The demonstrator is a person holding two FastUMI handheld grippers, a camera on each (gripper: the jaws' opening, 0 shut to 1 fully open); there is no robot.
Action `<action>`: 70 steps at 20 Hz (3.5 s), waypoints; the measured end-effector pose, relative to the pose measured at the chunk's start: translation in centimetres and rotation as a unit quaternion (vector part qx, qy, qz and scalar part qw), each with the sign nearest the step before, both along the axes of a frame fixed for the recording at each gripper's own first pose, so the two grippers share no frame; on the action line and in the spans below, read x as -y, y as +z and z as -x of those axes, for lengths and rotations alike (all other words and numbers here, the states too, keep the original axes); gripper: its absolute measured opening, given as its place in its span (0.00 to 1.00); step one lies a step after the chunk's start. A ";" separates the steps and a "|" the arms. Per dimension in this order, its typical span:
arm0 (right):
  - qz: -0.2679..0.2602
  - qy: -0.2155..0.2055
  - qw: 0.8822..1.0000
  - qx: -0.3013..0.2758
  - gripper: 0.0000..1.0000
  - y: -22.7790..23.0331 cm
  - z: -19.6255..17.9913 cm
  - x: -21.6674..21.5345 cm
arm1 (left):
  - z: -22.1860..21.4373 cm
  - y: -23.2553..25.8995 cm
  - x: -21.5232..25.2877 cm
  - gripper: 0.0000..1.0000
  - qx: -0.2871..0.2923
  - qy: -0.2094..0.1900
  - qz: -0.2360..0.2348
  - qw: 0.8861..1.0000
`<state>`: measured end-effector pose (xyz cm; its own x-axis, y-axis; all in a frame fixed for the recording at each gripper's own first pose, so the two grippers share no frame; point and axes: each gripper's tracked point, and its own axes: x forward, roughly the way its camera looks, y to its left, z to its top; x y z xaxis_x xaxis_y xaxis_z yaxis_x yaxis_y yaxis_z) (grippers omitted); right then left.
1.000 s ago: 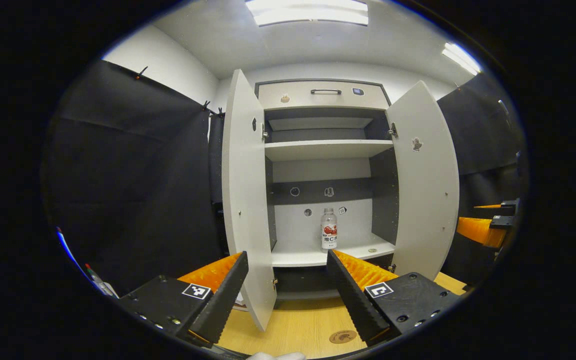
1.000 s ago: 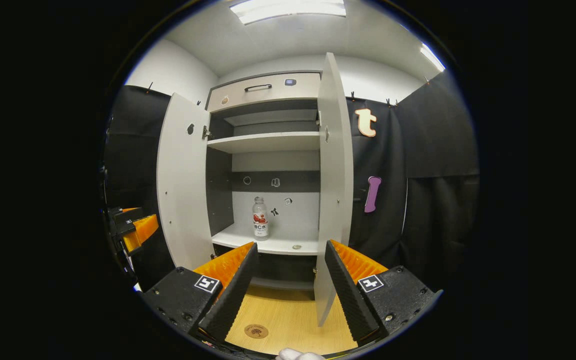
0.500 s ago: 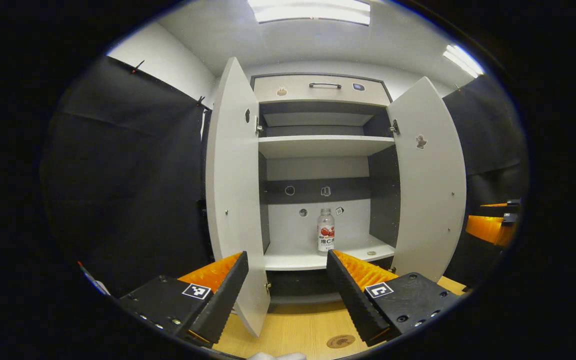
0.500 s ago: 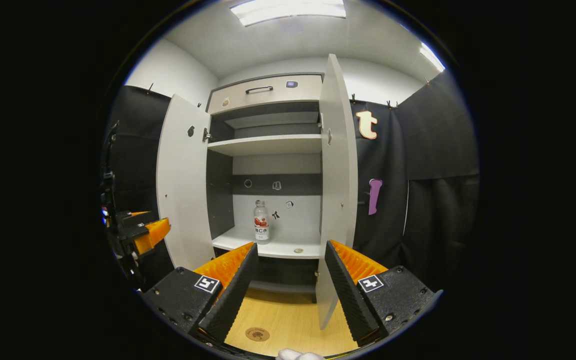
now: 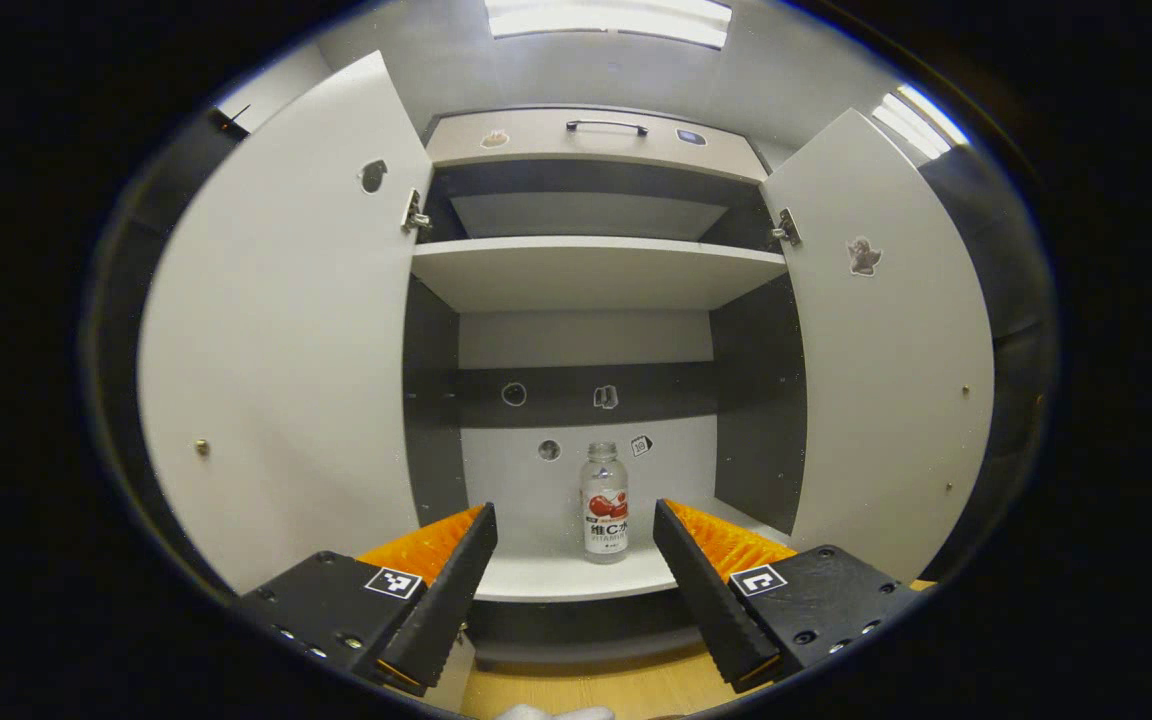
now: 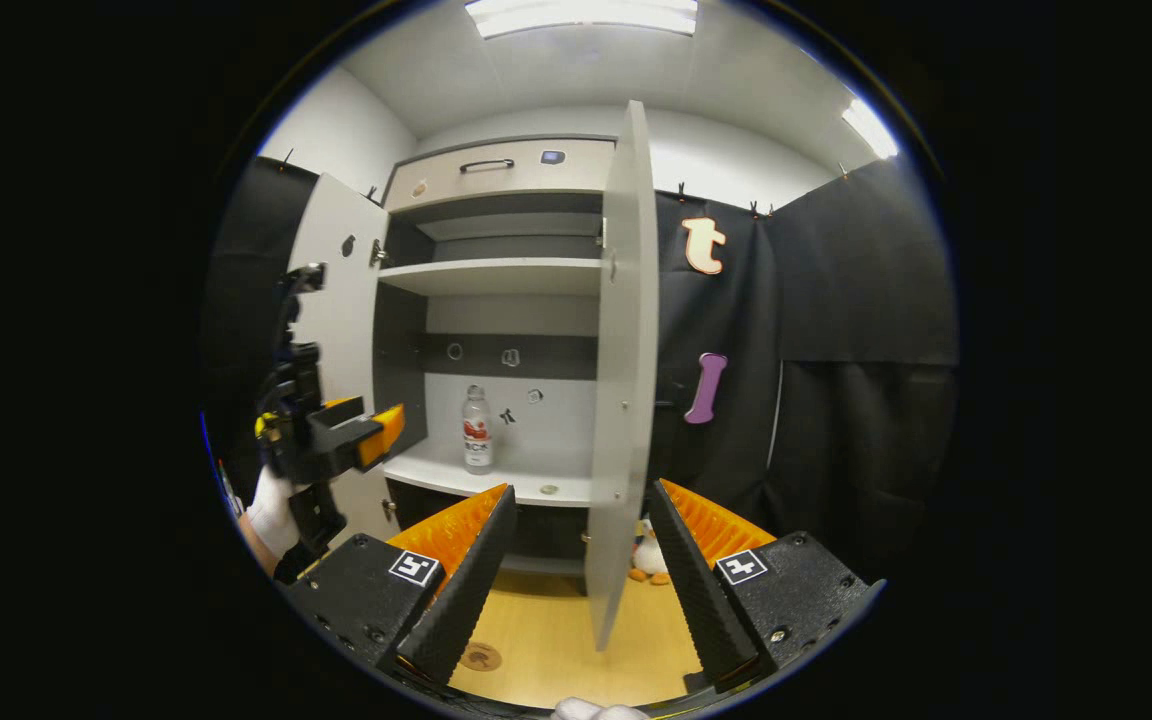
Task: Grasp the bottle in the cabinet with the left hand and place it on the coaster, then close the right door with the right hand and the left door with the left hand.
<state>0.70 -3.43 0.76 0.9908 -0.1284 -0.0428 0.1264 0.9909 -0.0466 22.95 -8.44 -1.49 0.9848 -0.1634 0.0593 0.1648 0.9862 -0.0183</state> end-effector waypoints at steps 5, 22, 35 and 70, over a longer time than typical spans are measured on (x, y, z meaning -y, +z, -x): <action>0.016 -0.041 0.999 -0.028 0.83 -0.8 0.5 2.9 | -9.3 -2.1 2.7 0.96 0.003 0.015 -0.028 0.999; 0.009 -0.093 0.994 -0.057 0.83 -2.0 1.1 8.3 | -22.3 -6.2 5.6 0.96 -0.046 0.036 0.014 0.998; -0.009 -0.076 0.995 -0.063 0.83 -4.0 2.9 7.7 | -8.5 1.0 2.8 0.76 0.031 0.006 0.028 0.999; 0.023 -0.041 0.984 -0.174 0.83 -11.0 6.4 4.3 | 10.7 -34.7 10.2 0.77 -0.057 -0.146 0.016 0.987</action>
